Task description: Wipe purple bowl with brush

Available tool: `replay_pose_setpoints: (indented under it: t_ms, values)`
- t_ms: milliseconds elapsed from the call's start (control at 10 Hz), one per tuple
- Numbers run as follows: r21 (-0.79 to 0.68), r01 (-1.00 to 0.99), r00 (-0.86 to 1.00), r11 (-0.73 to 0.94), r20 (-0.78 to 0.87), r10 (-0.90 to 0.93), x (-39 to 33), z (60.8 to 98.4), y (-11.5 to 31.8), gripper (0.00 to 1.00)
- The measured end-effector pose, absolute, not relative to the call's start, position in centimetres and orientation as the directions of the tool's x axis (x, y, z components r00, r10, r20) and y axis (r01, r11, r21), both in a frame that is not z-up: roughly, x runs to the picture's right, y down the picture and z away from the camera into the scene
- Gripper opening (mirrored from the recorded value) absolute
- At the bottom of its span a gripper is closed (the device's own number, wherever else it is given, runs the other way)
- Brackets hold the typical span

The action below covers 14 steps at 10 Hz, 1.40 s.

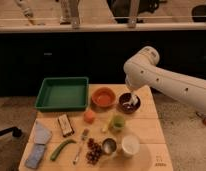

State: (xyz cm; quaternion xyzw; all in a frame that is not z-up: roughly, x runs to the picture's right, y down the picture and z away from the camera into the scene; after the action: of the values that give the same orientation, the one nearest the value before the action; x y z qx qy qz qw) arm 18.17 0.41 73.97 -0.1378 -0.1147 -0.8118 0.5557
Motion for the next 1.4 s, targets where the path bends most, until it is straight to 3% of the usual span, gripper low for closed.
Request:
replay_pose_setpoints:
  t_ms: [700,1400]
  values:
    - [0.067,0.935,-0.348,-0.348,0.362,-0.865,19.3,71.9,3.9,0.00]
    - [0.135,0.892,-0.450,-0.432,0.369,-0.813,12.1,72.0,5.5,0.00]
